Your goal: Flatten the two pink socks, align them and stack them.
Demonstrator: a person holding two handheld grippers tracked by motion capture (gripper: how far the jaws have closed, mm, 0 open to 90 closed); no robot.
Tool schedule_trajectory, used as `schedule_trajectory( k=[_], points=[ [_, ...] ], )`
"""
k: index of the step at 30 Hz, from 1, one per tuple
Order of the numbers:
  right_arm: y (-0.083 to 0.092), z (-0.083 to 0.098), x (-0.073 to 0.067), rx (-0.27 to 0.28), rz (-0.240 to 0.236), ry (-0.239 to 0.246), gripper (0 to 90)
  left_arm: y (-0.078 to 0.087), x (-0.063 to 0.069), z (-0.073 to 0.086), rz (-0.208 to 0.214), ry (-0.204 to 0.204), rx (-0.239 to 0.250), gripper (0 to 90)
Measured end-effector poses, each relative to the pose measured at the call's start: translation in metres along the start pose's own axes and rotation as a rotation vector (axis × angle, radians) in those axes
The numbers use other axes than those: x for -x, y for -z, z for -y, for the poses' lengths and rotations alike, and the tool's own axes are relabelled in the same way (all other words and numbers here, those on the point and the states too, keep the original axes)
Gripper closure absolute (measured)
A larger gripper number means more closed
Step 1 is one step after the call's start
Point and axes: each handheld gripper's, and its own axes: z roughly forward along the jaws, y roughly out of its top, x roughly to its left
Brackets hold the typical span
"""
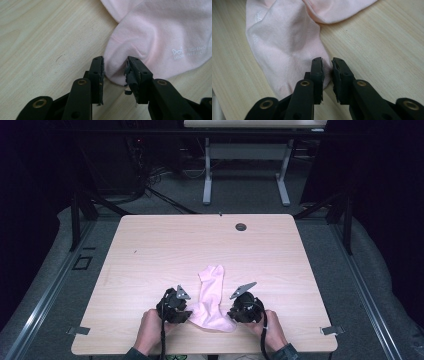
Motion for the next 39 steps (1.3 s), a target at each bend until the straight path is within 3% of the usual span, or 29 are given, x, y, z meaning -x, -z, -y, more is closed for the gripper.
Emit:
schedule_trajectory(
  k=[6, 9, 15, 18, 22, 28, 32, 37, 39],
  points=[
    [-0.001, 0.002, 0.0, 0.018, -0.012, -0.016, 85.9, -0.001, -0.001, 0.002, 0.029, 0.007, 0.02, 81.2],
    [0.001, 0.003, 0.0, 0.026, -0.002, -0.02, 86.5, 0.001, 0.001, 0.005, 0.021, 0.008, 0.037, 85.5],
    [0.015, 0.008, -0.001, 0.052, 0.011, -0.05, 86.5, 0.011, 0.004, 0.01, 0.046, 0.043, 0.066, 86.1],
    [0.031, 0.013, -0.004, 0.075, 0.04, -0.072, 86.5, 0.021, 0.015, 0.017, 0.035, 0.079, 0.108, 86.1],
    [0.041, 0.017, -0.006, 0.081, 0.061, -0.09, 86.5, 0.022, 0.025, 0.024, 0.048, 0.111, 0.109, 86.0],
    [0.039, 0.022, -0.007, 0.047, 0.059, -0.076, 86.3, 0.023, 0.043, 0.031, 0.064, 0.107, 0.097, 85.7],
    [0.034, 0.026, -0.004, 0.023, 0.047, -0.085, 86.3, 0.024, 0.053, 0.037, 0.049, 0.095, 0.096, 85.5],
    [0.031, 0.029, -0.003, 0.018, 0.044, -0.084, 86.1, 0.024, 0.055, 0.038, 0.05, 0.089, 0.087, 83.5],
    [0.032, 0.03, -0.003, 0.011, 0.035, -0.096, 85.6, 0.025, 0.054, 0.038, 0.048, 0.09, 0.084, 76.1]
  ],
)
